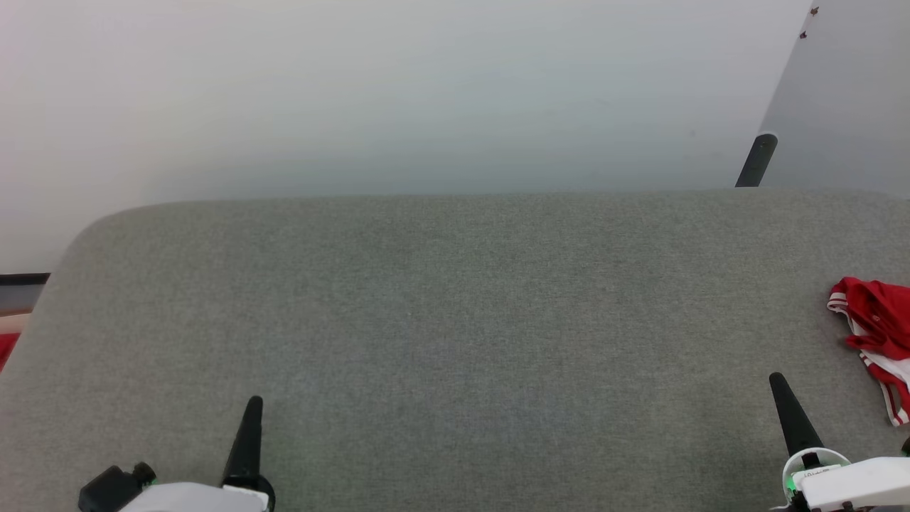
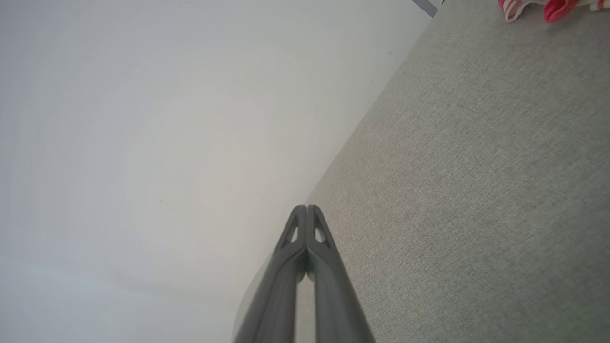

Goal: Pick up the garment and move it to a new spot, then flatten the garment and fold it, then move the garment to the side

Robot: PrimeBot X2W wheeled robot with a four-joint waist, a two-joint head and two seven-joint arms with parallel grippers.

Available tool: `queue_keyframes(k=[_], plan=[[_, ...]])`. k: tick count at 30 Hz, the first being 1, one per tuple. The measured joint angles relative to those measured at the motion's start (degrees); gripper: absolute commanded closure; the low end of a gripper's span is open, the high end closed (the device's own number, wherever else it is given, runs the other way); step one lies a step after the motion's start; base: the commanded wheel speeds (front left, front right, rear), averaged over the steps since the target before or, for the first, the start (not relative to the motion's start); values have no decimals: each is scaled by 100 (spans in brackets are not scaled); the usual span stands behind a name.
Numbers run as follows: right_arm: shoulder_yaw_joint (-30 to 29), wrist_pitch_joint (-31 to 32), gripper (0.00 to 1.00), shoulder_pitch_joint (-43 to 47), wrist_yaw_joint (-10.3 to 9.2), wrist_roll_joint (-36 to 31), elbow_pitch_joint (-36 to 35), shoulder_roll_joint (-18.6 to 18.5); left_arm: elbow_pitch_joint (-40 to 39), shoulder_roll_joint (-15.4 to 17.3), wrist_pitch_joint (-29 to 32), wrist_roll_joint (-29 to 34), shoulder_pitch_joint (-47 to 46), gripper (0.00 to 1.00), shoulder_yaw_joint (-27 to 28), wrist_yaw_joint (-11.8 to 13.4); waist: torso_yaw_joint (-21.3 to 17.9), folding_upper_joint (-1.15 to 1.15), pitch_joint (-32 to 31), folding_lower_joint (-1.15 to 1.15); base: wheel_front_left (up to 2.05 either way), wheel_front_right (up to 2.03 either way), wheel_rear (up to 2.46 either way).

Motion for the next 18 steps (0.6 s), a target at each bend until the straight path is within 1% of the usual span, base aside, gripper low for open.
queue_keyframes(k=[18], plan=[[-40,92,100,-151,-1,867,183,60,87,-47,270,-926,-222,100,78,0,8,0,41,0,0,0,0]])
